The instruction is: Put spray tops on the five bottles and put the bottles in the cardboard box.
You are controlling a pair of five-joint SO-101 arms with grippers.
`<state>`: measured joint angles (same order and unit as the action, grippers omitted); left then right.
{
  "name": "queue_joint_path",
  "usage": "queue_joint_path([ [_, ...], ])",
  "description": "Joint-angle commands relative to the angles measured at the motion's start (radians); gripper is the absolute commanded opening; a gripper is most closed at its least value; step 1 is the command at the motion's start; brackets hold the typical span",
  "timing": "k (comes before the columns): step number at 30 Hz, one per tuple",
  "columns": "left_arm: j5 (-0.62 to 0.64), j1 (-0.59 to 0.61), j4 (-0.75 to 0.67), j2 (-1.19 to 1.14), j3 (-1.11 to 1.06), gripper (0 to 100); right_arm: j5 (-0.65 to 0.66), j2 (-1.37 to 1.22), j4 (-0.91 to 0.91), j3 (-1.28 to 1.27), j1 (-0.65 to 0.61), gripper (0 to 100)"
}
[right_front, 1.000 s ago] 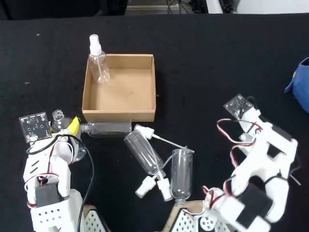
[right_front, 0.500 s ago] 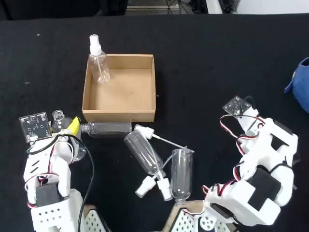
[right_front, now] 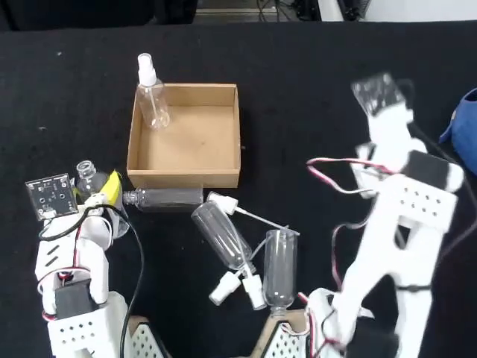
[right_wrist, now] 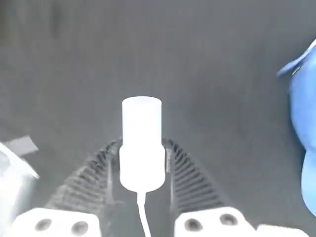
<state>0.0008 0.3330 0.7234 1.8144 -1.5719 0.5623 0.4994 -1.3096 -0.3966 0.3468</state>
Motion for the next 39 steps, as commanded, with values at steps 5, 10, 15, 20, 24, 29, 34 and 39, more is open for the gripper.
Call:
queue_joint_path([
  [5,0.002,-0.051,-0.249,0.012,0.004,3,-0.534,0.093,-0.006,0.321,-0.391,1.1],
  [10,-0.002,-0.176,-0.442,0.012,-0.062,3,-0.689,0.101,0.086,0.456,-0.582,1.1],
  [15,-0.002,-0.286,-0.565,0.011,-0.127,3,-0.721,0.094,0.269,0.481,-0.712,1.1],
  [20,-0.002,-0.334,-0.566,0.012,-0.127,3,-0.721,0.099,0.468,0.432,-0.807,1.1],
  [24,-0.002,-0.417,-0.559,0.012,-0.127,3,-0.721,0.097,0.651,0.387,-0.852,1.1],
  [29,-0.002,-0.503,-0.557,0.011,-0.127,3,-0.721,0.101,0.781,0.311,-0.893,1.1],
  [34,0.005,-0.506,-0.557,0.011,-0.127,3,-0.721,0.101,0.807,0.3,-0.944,1.1],
  [39,0.0,-0.503,-0.557,0.011,-0.127,3,-0.721,0.093,0.841,0.291,-0.979,1.1],
])
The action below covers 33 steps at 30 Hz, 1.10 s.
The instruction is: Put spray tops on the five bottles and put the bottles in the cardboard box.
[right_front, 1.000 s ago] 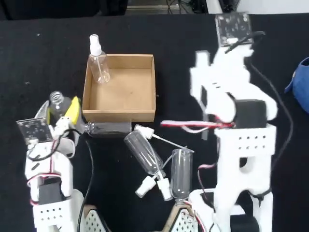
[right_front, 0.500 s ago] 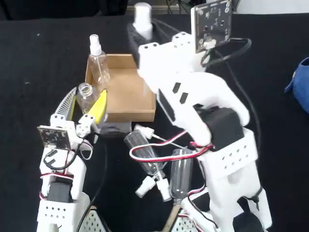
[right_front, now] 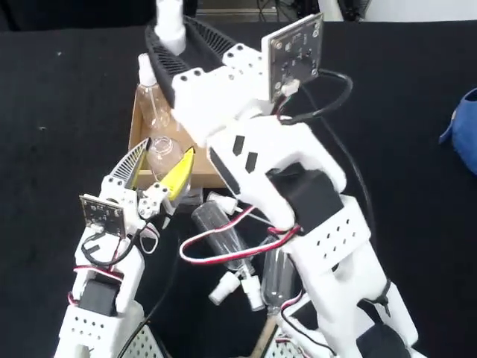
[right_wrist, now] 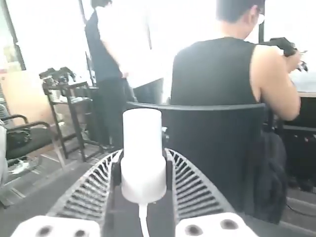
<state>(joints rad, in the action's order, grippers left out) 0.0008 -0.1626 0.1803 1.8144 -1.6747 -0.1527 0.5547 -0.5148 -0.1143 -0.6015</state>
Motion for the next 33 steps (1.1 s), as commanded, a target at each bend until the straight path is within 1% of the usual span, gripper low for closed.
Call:
queue_joint_path([
  [1,0.0,-0.008,-0.014,0.011,-0.024,3,-0.006,0.038,0.046,0.008,-0.032,1.1],
  [7,0.0,-0.005,-0.014,0.011,-0.024,3,-0.006,0.044,0.058,-0.05,-0.066,1.1],
  [15,-0.002,-0.004,-0.014,0.011,-0.024,3,0.0,0.047,0.288,-0.285,-0.072,1.1],
  [19,-0.002,-0.004,-0.014,0.011,-0.024,3,0.0,0.081,0.272,-0.291,-0.074,1.1],
  [26,-0.002,-0.004,-0.014,0.011,-0.024,3,0.002,0.252,0.27,-0.285,-0.077,1.1],
  [33,-0.002,-0.004,-0.014,0.011,-0.024,3,0.002,0.245,0.292,-0.311,-0.075,1.1],
])
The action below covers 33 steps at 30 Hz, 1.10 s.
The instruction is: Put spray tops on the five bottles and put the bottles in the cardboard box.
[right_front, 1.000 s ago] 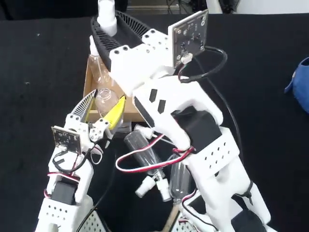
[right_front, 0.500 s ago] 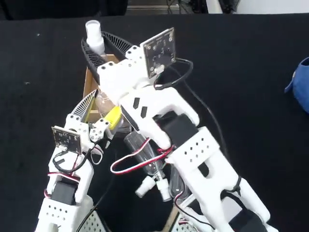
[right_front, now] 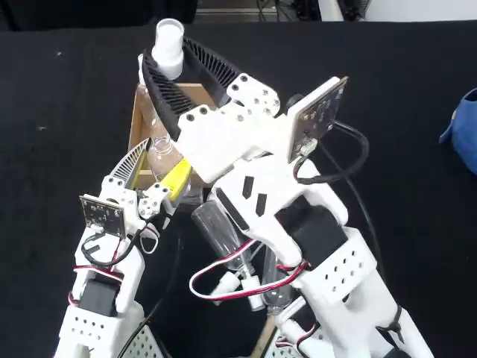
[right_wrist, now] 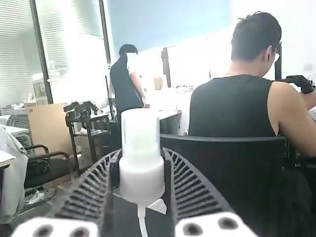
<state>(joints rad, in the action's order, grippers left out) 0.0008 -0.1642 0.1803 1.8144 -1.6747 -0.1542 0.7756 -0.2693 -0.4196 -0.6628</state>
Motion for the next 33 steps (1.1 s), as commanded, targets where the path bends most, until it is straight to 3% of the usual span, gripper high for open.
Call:
queue_joint_path([
  [1,-0.002,-0.002,-0.014,0.011,-0.024,3,0.003,0.016,0.071,-0.012,-0.012,1.1],
  [7,-0.002,-0.002,-0.014,0.011,-0.024,3,0.003,-0.031,0.173,-0.062,-0.015,1.1],
  [19,-0.002,-0.002,-0.014,0.011,-0.024,3,0.052,0.085,0.166,-0.303,-0.021,1.1],
  [23,-0.002,-0.002,-0.014,0.011,-0.024,3,0.094,0.173,0.078,-0.363,-0.063,1.4],
  [29,-0.002,-0.002,-0.014,0.011,-0.024,3,0.117,0.18,-0.023,-0.364,-0.14,18.0],
  [33,-0.002,-0.002,-0.014,0.011,-0.024,3,0.117,0.182,-0.02,-0.361,-0.138,17.8],
])
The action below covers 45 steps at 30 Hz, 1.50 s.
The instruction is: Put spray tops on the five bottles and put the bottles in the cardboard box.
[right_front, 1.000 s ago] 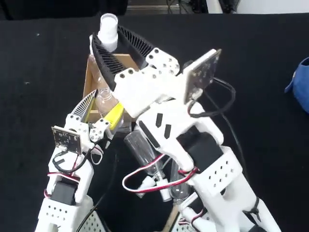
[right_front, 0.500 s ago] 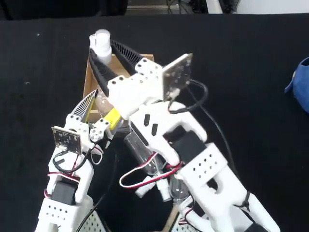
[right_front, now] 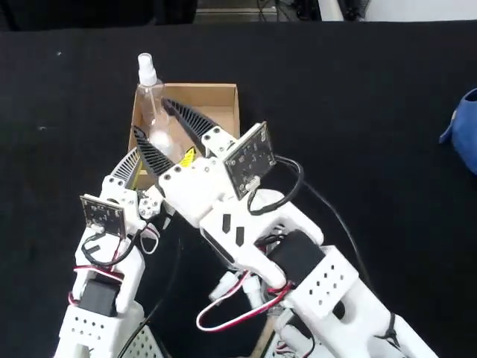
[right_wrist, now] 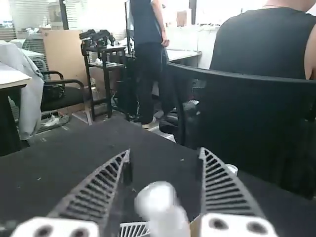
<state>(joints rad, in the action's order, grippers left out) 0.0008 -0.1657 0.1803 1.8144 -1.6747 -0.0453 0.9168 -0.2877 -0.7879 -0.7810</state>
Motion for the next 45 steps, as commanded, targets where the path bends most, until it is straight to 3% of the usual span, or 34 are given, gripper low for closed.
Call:
queue_joint_path([
  [1,-0.002,-0.001,-0.014,0.011,-0.024,3,0.008,0.042,0.0,0.007,-0.018,16.8],
  [5,-0.002,-0.001,-0.014,0.011,-0.024,3,0.008,0.047,-0.015,0.05,-0.006,13.9],
  [8,-0.002,-0.001,-0.014,0.011,-0.024,3,0.008,0.058,-0.106,0.134,0.075,11.9],
  [15,-0.002,-0.001,-0.014,0.011,-0.024,3,0.006,0.064,-0.428,0.259,0.446,8.1],
  [22,-0.002,0.002,-0.017,0.011,-0.024,3,0.0,0.058,-0.381,-0.035,0.684,8.2],
  [27,0.006,0.01,-0.025,0.011,-0.022,3,0.0,0.062,-0.114,-0.344,0.706,8.2],
  [31,0.006,0.093,-0.138,0.011,-0.015,3,0.002,0.058,0.04,-0.487,0.713,8.2],
  [35,0.002,0.128,-0.219,0.011,-0.008,3,0.005,0.058,0.058,-0.53,0.712,8.2],
  [45,0.002,0.133,-0.222,-0.094,0.159,3,0.008,0.058,0.058,-0.561,0.707,8.2],
])
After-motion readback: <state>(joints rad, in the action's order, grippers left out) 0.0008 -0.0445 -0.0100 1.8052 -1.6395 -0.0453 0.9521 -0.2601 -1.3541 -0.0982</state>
